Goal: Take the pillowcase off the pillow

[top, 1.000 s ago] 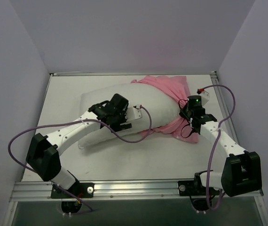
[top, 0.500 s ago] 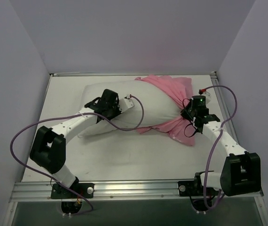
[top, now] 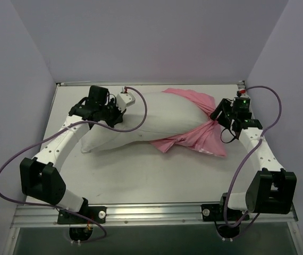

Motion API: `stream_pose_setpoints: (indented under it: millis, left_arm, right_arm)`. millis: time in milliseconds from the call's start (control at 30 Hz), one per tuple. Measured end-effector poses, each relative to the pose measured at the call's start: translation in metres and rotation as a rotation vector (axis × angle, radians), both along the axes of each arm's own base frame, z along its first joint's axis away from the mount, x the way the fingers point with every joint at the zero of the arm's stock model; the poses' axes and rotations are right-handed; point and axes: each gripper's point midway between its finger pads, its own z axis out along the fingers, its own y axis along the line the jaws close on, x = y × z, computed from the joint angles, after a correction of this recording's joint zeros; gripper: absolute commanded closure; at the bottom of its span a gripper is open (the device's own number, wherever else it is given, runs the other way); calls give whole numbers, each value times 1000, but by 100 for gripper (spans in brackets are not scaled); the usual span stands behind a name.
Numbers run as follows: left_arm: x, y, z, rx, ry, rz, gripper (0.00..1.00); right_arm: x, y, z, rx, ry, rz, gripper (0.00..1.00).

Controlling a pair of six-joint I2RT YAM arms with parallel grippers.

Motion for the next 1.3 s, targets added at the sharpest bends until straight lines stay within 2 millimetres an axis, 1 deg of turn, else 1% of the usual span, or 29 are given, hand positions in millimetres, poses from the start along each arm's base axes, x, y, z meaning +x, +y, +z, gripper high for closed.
stream_pose_setpoints:
  millis: [33,133,200,300,400,467,500,567,600,633,667,733,767,833,867,900,933,967,1067,1133,1167,1233,1267,1300]
  left_arm:
    - [-2,3,0,6,6,15,98]
    - [-5,12,-2,30,28,60,98]
    - [-7,14,-5,45,42,80,98]
    - [-12,14,-8,61,62,98,98]
    - [-17,12,-8,67,85,112,98]
    - [-16,12,-5,65,87,123,98]
    - [-15,11,-3,62,87,129,98]
    - [-13,11,2,58,84,140,98]
    - [-13,11,4,55,82,143,98]
    - [-12,11,5,52,80,146,98]
    - [-12,11,6,49,81,150,98]
    - [-13,11,7,45,87,155,98]
    - [-14,11,8,45,91,157,98]
    - [-16,11,10,46,100,160,98]
    - [-17,11,11,46,101,160,98]
    - [-17,11,13,46,103,160,98]
    - [-17,11,14,45,103,160,98]
    - [-18,11,16,44,102,159,98]
    - [-20,8,20,42,105,155,98]
    - [-23,6,21,36,112,152,98]
    - [-23,5,22,33,114,149,98]
    - [-25,3,24,25,117,146,98]
    - [-25,2,25,21,119,144,98]
    - [-26,2,26,19,122,144,98]
  right_arm:
    - [2,0,2,-38,10,11,26]
    - [4,13,10,-118,30,51,17]
    - [1,31,22,-174,31,80,16]
    - [-6,66,48,-252,0,119,16]
    - [-31,104,73,-274,-46,173,18]
    - [-53,123,87,-269,-80,195,19]
    - [-68,136,94,-253,-97,219,20]
    - [-89,157,101,-211,-127,252,20]
    - [-99,167,100,-187,-134,273,20]
    - [-109,177,94,-160,-133,292,20]
    - [-118,187,81,-137,-120,309,20]
    - [-130,199,44,-111,-76,325,24]
    - [-133,201,25,-109,-50,320,25]
    - [-133,203,-17,-109,-2,295,28]
    - [-132,202,-34,-113,19,279,28]
    - [-129,201,-47,-109,29,261,28]
    - [-123,201,-55,-90,22,236,28]
    - [-116,203,-57,-70,8,216,28]
    - [-89,212,-51,-5,-61,159,31]
    - [-71,216,-52,29,-96,127,38]
    - [-64,217,-55,39,-105,116,42]
    - [-54,217,-61,53,-120,95,63]
    - [-49,215,-64,55,-119,80,75]
    - [-43,210,-69,56,-117,58,100]
